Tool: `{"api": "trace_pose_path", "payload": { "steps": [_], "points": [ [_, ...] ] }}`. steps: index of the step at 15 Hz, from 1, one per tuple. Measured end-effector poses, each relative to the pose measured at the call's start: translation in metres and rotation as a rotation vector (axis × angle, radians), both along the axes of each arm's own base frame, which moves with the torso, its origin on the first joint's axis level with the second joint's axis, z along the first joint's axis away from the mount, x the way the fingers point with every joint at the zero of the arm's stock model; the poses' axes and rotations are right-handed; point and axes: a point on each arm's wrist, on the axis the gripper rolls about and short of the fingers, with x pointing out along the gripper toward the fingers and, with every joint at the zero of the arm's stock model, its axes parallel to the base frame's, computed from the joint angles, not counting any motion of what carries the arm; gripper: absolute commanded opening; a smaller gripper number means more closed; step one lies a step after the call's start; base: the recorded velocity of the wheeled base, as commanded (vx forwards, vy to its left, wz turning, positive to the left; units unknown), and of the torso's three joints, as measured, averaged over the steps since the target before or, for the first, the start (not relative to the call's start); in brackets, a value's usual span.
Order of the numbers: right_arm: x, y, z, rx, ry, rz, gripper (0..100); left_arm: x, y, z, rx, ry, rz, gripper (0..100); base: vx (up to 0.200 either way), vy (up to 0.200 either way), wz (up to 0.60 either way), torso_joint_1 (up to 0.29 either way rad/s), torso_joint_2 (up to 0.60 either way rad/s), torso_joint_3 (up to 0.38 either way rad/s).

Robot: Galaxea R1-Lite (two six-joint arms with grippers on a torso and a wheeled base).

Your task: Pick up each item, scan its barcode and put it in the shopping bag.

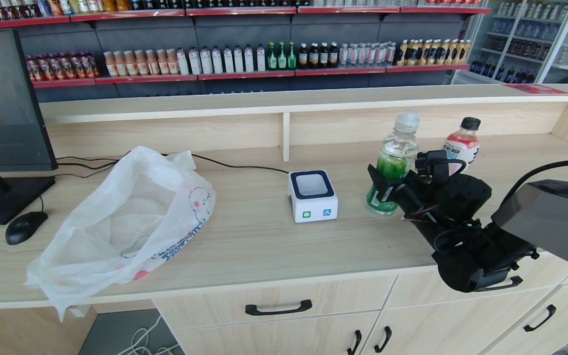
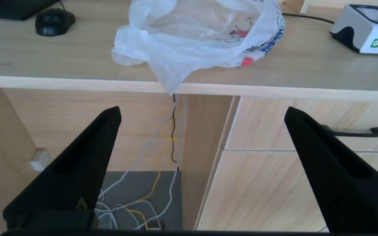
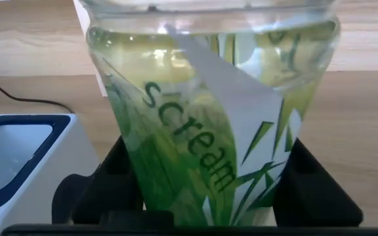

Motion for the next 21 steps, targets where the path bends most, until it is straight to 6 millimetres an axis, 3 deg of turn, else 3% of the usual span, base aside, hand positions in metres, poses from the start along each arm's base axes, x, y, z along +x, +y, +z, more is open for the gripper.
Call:
{"api": "trace_pose_path", "payload": {
  "steps": [10,21],
  "points": [
    [0.0,0.001,0.004,0.003,-0.01,0.002,0,0.0,0.0,0.0,0.0,0.0,0.0,100,0.0,0.0,0.0,0.0,0.0,0.0],
    [-0.019,-0.003,0.037,0.018,-0.072,-0.002,0,0.0,0.0,0.0,0.0,0.0,0.0,100,0.0,0.0,0.0,0.0,0.0,0.0]
  ]
}}
